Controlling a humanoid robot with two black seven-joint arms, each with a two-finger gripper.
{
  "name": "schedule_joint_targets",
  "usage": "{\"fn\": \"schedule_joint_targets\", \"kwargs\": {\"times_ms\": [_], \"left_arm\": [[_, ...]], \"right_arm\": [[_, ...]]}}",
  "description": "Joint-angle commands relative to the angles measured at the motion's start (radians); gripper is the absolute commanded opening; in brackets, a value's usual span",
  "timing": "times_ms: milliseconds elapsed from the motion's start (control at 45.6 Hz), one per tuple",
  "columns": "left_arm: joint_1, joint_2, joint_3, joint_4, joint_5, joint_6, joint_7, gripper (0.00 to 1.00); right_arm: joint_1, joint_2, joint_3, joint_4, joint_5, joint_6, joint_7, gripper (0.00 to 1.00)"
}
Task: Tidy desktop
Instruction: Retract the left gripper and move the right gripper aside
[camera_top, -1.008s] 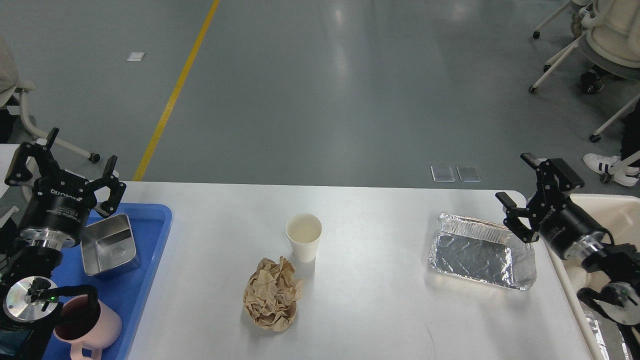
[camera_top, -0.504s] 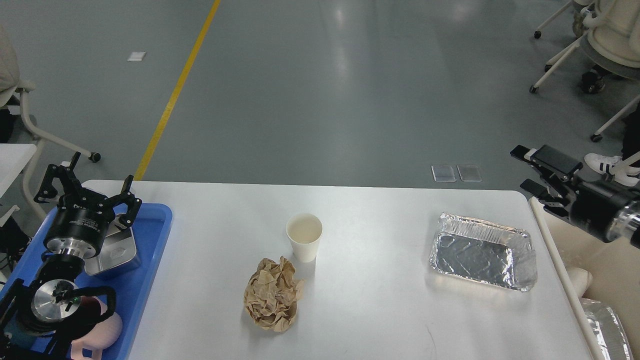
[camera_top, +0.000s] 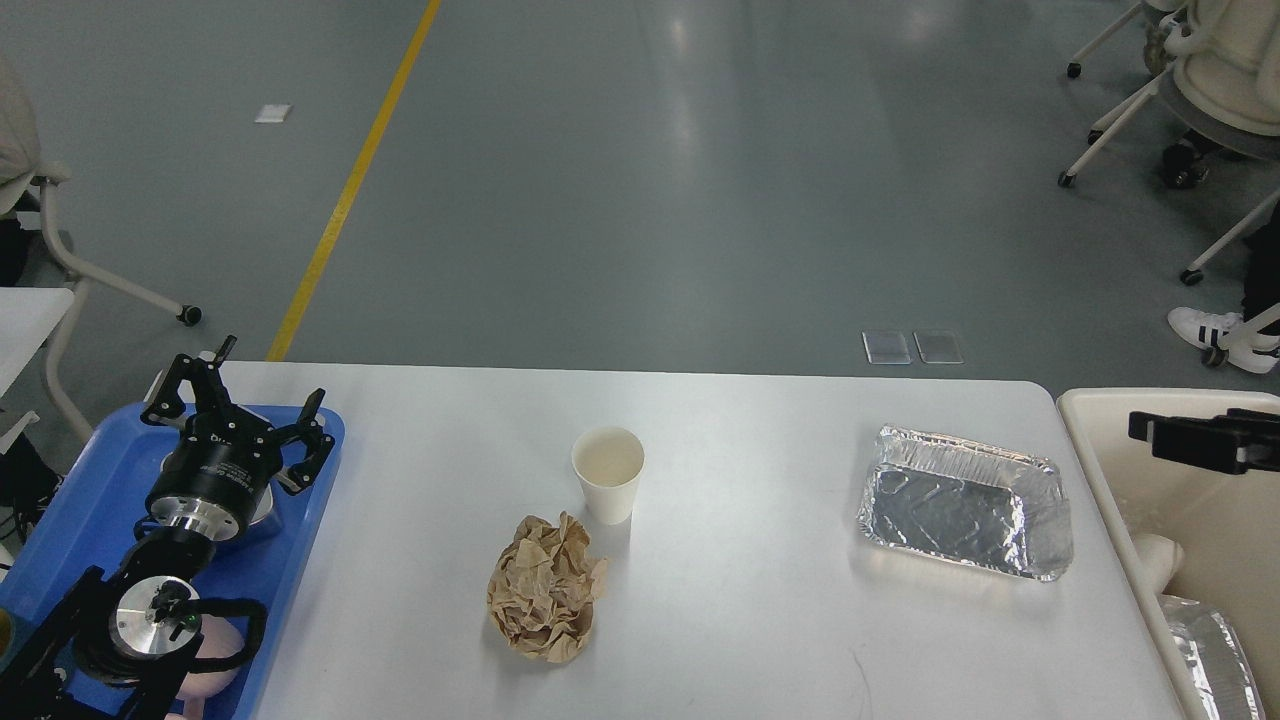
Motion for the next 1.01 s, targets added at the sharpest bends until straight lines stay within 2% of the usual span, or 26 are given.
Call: {"fn": "schedule_joint_targets", "kwargs": {"times_ms": [0, 110, 285, 438, 504, 570, 789, 986], "left_arm": [[-0.012, 0.0, 0.008, 0.011, 0.042, 0.0, -0.002, 0.97], [-0.014, 0.0, 0.008, 0.014, 0.075, -0.001, -0.01, 0.97], [-0.025, 0.005, 0.006, 0.019, 0.124, -0.001, -0.014, 0.97], [-0.026, 0.005, 0.006, 0.024, 0.158, -0.001, -0.025, 0.97], [-0.026, 0.003, 0.006, 0.025, 0.162, -0.001, -0.033, 0.97], [-0.025, 0.002, 0.006, 0.025, 0.162, -0.001, -0.033, 0.97], [-0.025, -0.005, 0.008, 0.025, 0.162, 0.005, -0.031, 0.97], [-0.025, -0.012, 0.008, 0.025, 0.164, 0.011, -0.031, 0.97]], "right_arm": [[-0.002, -0.052, -0.025, 0.031, -0.04, 0.0, 0.001, 1.0], [0.001, -0.115, -0.028, 0.064, -0.042, -0.001, 0.011, 1.0], [0.013, -0.13, -0.03, 0.062, -0.048, -0.012, 0.029, 1.0], [0.002, -0.13, -0.094, 0.045, -0.095, -0.008, 0.017, 1.0], [0.004, -0.092, -0.117, 0.019, -0.095, -0.008, 0.011, 1.0], [0.002, -0.005, -0.125, -0.014, -0.095, -0.003, 0.009, 1.0], [0.048, 0.211, -0.154, -0.241, -0.102, 0.008, 0.012, 1.0], [0.227, 0.324, -0.353, -0.36, -0.137, -0.007, 0.018, 1.0]]}}
